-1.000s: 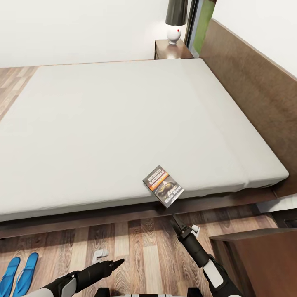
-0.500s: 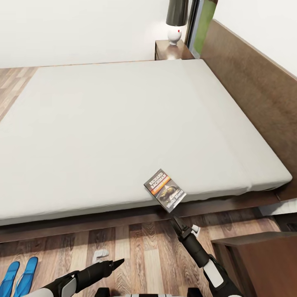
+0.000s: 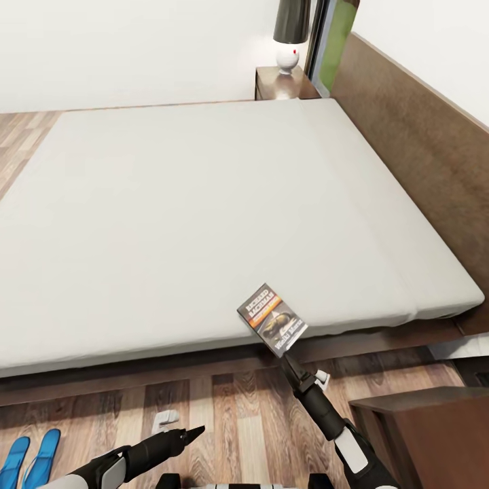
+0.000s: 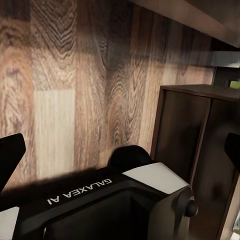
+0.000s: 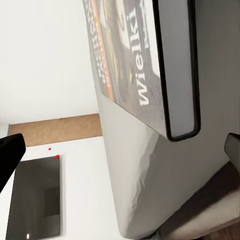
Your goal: In the bedroom, move the book from the bed onto either nightstand, and place the two sandals side by side next to the bed.
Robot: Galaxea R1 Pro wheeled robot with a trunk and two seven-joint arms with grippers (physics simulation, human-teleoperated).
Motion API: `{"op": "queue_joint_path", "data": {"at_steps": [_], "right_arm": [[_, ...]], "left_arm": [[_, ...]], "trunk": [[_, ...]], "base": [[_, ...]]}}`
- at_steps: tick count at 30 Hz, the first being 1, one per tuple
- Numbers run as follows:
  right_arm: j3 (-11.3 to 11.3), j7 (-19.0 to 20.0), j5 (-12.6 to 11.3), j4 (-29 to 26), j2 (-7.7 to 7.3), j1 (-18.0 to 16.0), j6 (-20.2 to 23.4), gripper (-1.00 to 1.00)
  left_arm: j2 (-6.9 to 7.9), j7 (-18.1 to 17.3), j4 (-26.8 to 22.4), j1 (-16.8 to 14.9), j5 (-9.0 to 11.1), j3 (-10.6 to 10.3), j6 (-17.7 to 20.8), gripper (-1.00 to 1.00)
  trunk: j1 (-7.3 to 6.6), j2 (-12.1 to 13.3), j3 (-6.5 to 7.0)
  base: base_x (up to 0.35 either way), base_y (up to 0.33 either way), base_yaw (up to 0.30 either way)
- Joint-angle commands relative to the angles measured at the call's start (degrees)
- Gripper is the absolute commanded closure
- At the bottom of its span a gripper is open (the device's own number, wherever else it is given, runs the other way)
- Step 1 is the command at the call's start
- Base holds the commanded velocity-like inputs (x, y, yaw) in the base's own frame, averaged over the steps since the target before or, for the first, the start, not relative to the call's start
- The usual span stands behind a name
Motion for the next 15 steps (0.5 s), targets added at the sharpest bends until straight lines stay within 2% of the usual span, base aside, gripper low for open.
{"op": "queue_joint_path", "data": {"at_steps": [1, 15], "right_arm": [[-0.3, 0.2, 0.0, 0.0, 0.05, 0.0, 0.6, -1.00], [-0.3, 0.2, 0.0, 0.1, 0.05, 0.0, 0.6, -1.00]], "left_arm": [[0.01, -0.1, 0.0, 0.0, 0.4, -0.5, -0.2, -1.00], [0.01, -0.1, 0.0, 0.0, 0.4, -0.5, -0.2, -1.00]], "trunk": [[0.01, 0.0, -0.03], [0.01, 0.0, -0.03]], "base": [[0.070, 0.000, 0.000], [0.012, 0.000, 0.000]]}}
